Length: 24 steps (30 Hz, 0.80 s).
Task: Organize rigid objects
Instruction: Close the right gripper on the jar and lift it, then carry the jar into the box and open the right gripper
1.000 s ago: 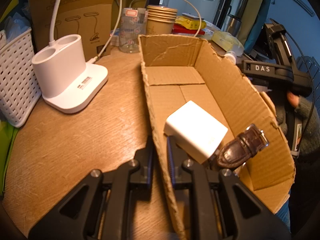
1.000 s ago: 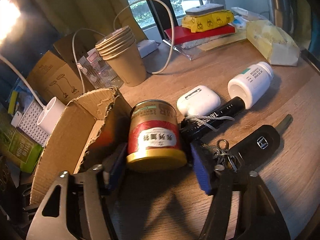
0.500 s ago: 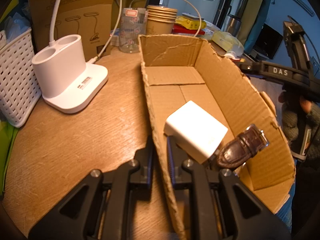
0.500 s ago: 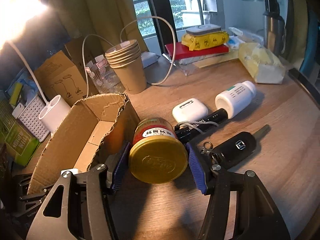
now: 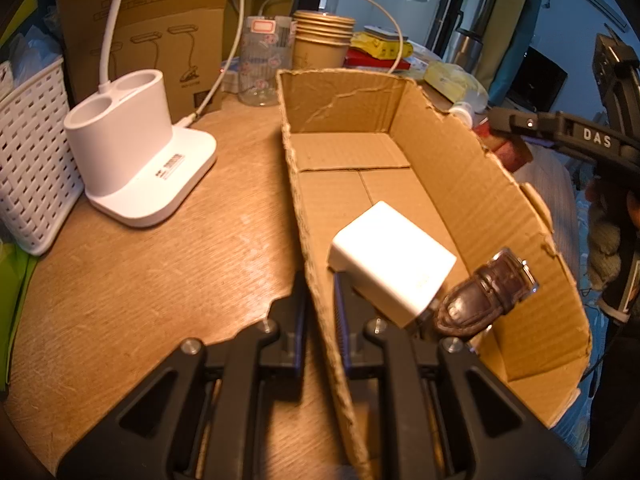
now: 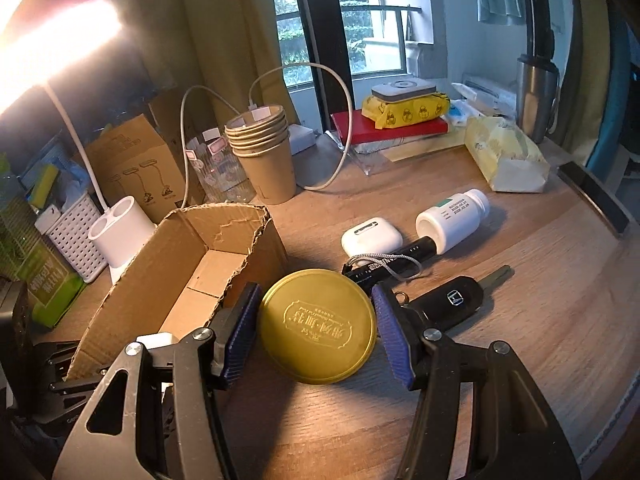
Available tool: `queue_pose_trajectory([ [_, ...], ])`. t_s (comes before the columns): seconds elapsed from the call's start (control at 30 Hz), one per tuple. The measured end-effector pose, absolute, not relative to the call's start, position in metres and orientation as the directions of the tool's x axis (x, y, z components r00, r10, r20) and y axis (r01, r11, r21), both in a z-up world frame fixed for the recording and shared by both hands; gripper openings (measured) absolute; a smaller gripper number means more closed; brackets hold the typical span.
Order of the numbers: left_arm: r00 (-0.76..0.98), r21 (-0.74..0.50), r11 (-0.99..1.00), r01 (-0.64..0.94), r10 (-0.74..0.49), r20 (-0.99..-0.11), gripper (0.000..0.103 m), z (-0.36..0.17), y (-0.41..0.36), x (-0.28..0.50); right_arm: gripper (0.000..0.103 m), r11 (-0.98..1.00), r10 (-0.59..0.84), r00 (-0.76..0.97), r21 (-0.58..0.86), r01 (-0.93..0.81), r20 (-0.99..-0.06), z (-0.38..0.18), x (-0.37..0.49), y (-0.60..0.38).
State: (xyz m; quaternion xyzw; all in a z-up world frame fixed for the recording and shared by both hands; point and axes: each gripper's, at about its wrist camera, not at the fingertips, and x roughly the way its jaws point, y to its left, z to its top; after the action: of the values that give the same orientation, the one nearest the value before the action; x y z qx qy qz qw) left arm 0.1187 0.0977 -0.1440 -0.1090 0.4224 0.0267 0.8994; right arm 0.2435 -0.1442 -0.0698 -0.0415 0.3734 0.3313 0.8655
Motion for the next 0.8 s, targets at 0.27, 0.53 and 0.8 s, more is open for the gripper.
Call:
queue_pose_trajectory([
  [0.27,0.642,-0.173,0.975,-0.140,-0.044,-0.766,0.014,-0.144,0.098,0.119,0.060,0.774,0.550,0.518,0.166,-0.611,-0.655,-0.057,0.235,-0.147],
  [0.53,0.642,-0.173,0.975,-0.140,-0.044,-0.766,0.014,-0.144,0.098,0.119,0.060,0.754,0.572,0.542,0.133,-0.644,-0.616,-0.030,0.216,-0.142],
  [0.8,0.642,-0.173,0.975,-0.140,-0.044,-0.766,0.014,-0.144,0.098,0.119,0.060,0.695,0.630,0.519,0.121,-0.709,-0.578,-0.006,0.193,-0.123],
])
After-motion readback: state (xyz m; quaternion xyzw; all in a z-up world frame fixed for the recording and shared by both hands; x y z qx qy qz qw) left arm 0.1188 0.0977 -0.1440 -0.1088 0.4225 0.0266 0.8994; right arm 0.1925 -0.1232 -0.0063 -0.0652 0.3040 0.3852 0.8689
